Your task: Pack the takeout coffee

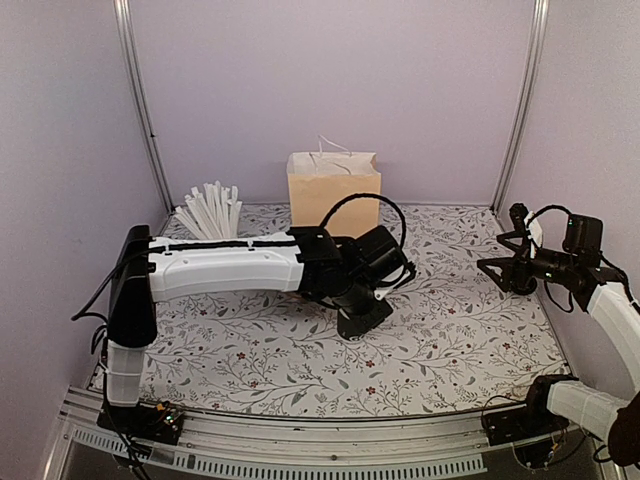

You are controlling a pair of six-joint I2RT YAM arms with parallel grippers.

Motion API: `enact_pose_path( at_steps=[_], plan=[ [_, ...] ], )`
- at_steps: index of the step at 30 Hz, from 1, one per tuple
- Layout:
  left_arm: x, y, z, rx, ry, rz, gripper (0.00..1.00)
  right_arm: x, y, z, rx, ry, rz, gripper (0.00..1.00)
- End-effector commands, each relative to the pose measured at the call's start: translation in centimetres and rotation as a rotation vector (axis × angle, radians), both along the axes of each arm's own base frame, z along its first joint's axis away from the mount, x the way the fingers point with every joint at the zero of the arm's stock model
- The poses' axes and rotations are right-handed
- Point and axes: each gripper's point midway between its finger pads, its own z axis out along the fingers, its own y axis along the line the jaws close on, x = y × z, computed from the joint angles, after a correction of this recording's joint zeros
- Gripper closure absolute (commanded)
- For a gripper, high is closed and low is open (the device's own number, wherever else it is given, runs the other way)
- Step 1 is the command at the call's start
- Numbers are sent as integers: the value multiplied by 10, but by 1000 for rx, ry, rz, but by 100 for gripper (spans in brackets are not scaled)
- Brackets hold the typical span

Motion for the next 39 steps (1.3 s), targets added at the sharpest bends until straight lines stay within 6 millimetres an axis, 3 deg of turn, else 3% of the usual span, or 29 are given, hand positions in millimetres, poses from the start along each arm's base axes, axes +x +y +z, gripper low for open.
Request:
enact_pose_path(
  at_steps=[1,7,20,26,31,35,39],
  plan=[
    [3,-4,1,-23,-15,16,100,1,-1,-4,-7,-3,0,1],
    [4,0,-8,-12,-14,29,100,1,-1,-5,-8,0,1,1],
    [4,10,-7,-26,3,50,94,2,-1,-6,-8,3,0,1],
    [0,12,18,-77,8,49,73,2,-2,-7,-11,3,-4,1],
    [-8,12,62,-137,-1,-9,59,7,-9,-13,-40,13,-46,1],
    [17,29,98,-128,-128,14,44,15,-22,-15,-125,37,-103,2],
    [63,52,107,-206,-79,81,41,29,-60,-29,-292,114,-275,7]
  ],
)
